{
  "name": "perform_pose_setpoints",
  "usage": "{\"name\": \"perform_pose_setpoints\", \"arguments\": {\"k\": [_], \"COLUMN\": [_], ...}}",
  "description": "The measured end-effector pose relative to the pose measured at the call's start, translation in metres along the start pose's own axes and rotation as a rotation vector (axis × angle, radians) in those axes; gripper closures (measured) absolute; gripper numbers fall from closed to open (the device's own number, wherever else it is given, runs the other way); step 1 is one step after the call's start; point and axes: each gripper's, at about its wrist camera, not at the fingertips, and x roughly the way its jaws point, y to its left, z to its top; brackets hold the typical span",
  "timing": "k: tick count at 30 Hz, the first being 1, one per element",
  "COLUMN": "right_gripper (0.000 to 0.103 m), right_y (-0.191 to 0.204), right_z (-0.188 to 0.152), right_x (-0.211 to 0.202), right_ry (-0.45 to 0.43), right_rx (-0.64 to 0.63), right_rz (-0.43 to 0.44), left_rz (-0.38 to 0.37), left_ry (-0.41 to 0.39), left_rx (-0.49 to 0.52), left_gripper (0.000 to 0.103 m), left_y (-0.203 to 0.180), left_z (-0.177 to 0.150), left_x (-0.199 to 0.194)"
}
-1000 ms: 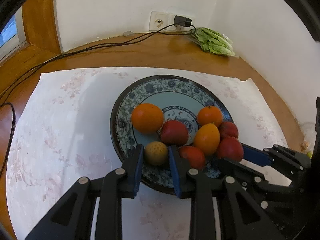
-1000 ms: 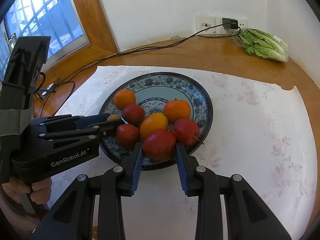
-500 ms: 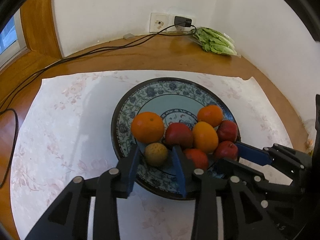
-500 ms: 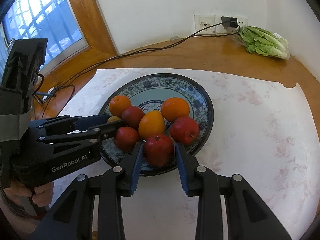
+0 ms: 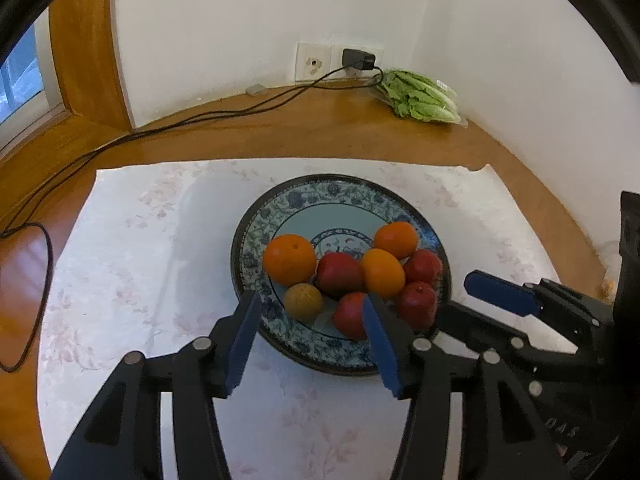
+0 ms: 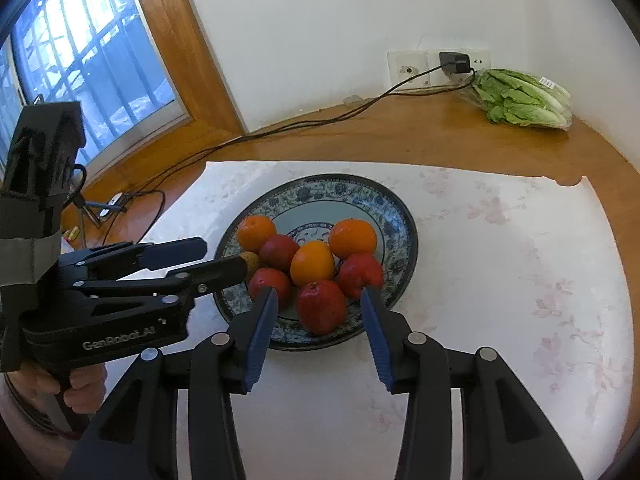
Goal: Organize fruits
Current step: 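Open both tools over the plate and withdraw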
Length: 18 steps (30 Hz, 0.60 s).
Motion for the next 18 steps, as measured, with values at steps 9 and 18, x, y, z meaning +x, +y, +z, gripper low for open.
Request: {"name": "perform_pose_setpoints", "arguments": {"k": [9, 18], "right_gripper": [0.055, 0.055], "right_y": [0.003, 0.011], "right_z": [0.001, -0.009], "right_x": [-0.034, -0.073], "right_ry": [-0.033, -0.045], "right_rx": [-0.021, -0.056], "right_rz": [-0.025, -0.026], "left_rz": [-0.012, -0.004], "left_ry": [-0.010, -0.011], "left_rx": [0.003, 0.018], "left_gripper": [0.046, 0.046], "left_y": [-0.002, -0.005], "left_z": [-0.008, -0.029], "left_x": [-0.032, -0.059]}}
